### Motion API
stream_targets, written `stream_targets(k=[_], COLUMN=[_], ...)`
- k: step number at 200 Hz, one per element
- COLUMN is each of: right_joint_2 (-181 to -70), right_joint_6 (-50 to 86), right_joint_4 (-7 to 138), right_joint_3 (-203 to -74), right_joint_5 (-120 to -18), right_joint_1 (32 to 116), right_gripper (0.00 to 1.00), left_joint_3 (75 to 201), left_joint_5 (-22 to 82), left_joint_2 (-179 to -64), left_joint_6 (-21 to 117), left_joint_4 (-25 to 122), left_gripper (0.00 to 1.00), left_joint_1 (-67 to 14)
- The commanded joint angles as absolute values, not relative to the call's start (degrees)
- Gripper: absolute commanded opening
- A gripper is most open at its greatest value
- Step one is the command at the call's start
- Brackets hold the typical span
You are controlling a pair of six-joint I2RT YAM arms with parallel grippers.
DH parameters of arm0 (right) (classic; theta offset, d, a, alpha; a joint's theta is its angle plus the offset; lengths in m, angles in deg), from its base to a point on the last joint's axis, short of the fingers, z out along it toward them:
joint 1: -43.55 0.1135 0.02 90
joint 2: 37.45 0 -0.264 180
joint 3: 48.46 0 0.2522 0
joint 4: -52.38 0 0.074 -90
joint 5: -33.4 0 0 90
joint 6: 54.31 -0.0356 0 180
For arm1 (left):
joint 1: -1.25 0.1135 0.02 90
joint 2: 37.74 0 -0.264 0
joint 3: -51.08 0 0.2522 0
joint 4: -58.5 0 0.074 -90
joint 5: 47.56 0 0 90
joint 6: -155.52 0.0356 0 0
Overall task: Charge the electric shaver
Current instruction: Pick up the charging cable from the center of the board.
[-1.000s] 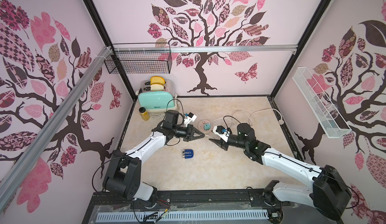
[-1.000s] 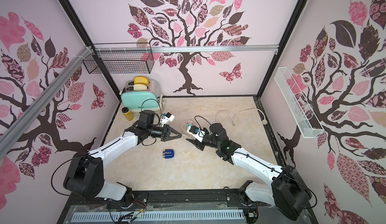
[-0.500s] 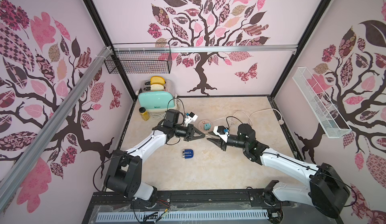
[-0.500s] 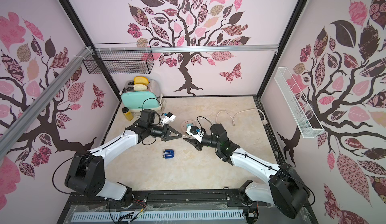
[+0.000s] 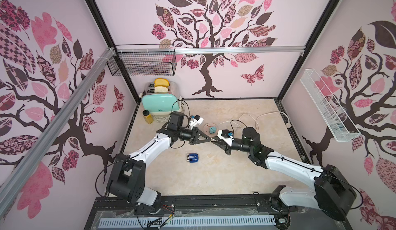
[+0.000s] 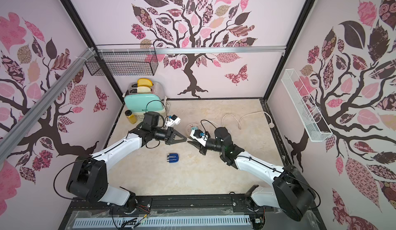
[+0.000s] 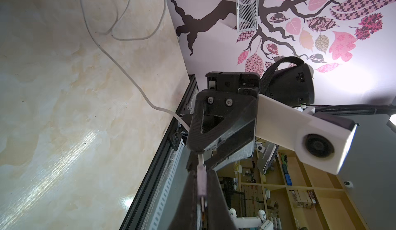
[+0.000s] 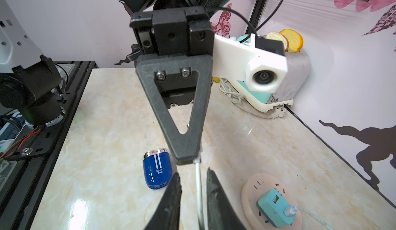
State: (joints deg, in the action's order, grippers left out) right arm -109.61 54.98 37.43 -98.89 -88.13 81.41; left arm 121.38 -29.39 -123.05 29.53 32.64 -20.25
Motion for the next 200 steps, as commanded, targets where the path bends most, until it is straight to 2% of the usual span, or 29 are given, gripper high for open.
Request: stream_targets(k=[1, 76, 129, 200], right_joint_2=[-109.8, -110.7, -110.8, -110.8], right_joint_6=[54.5, 53.9, 53.8, 53.8], right_joint_4=[35.7, 35.7, 35.1, 34.4], right_joint_3=[-100.0, -100.3, -100.2, -99.8], right_joint_5=[-88.2, -88.2, -87.7, -87.4], right_joint_1=[81.8, 82.1, 82.2, 82.3], right_gripper=[0.23, 0.22, 0.14, 0.12], left_joint_3=[122.4, 122.5, 122.4, 122.2], left_joint_5=[-30.2, -30.2, -30.6, -30.6], left_joint_2=[-123.9, -124.2, -124.2, -124.8], left_joint_6=[30.5, 30.4, 30.5, 31.6], left_joint_4=[33.2, 33.2, 33.1, 31.5], left_gripper=[0.0, 0.0, 0.0, 0.0], left_joint_1=[-20.5, -20.6, -20.7, -21.0])
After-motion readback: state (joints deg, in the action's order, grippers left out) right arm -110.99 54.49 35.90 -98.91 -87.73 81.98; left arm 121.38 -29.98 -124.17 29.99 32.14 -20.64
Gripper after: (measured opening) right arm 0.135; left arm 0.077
